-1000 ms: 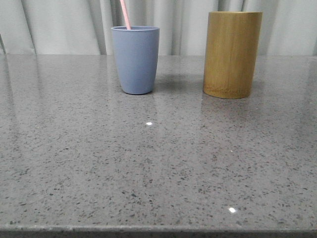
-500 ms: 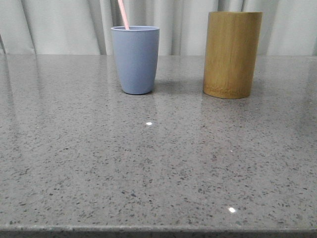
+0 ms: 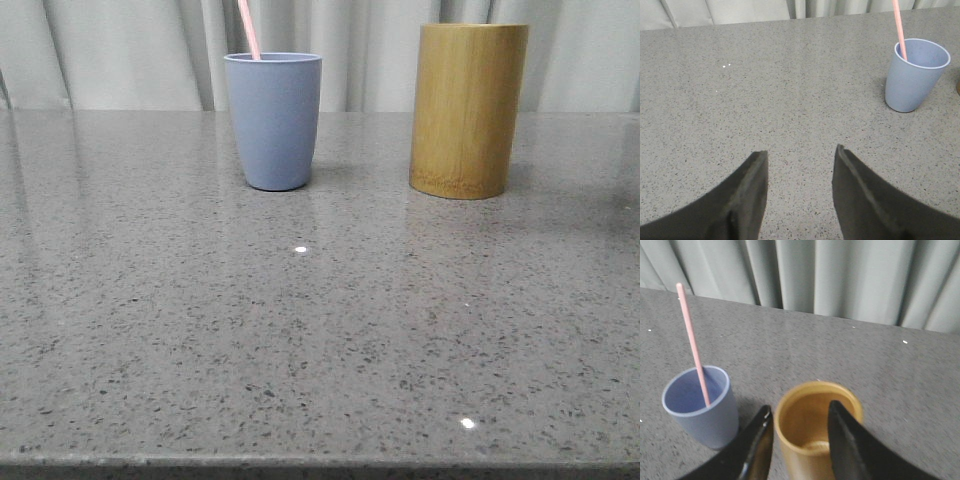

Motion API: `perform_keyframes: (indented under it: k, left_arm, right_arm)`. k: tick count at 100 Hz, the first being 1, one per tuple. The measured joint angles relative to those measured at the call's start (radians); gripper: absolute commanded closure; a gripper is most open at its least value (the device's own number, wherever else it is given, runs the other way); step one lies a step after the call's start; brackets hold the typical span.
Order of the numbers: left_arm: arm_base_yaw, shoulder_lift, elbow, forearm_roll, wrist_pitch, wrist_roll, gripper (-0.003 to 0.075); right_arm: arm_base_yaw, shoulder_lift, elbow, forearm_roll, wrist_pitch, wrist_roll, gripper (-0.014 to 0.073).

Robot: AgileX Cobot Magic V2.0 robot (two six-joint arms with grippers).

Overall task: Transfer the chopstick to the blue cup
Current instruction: 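Open the right gripper and withdraw it upward from the blue cup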

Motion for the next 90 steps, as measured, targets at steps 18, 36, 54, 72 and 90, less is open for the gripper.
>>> perform_keyframes:
  k: [18,36,54,72,90]
  left_arm:
    - [0.0,0.0,0.0,0.002,0.0,0.0,0.0426]
    - [0.0,0.0,0.0,0.002,-0.008,0.0,0.0426]
    - [0.0,0.0,0.016,0.002,-0.041,-0.002,0.0426]
    - [0.0,-0.002,0.065,0.002,-0.07,-0.002,0.0441]
    - [0.0,-0.002,0.104,0.002,-0.096,-0.002,0.0621]
  right_arm:
    - [-0.038,-0.145,0.136,0.0,0.0,0.002,0.0302]
    - [-0.074,-0.291,0.251,0.0,0.0,0.017,0.0302]
    - [-0.109,-0.425,0.335,0.0,0.03,0.027,0.0304]
    - [-0.135,-0.546,0.39,0.0,0.099,0.027,0.0435]
    - [-0.158,-0.642,0.444,0.0,0.134,0.029,0.0666]
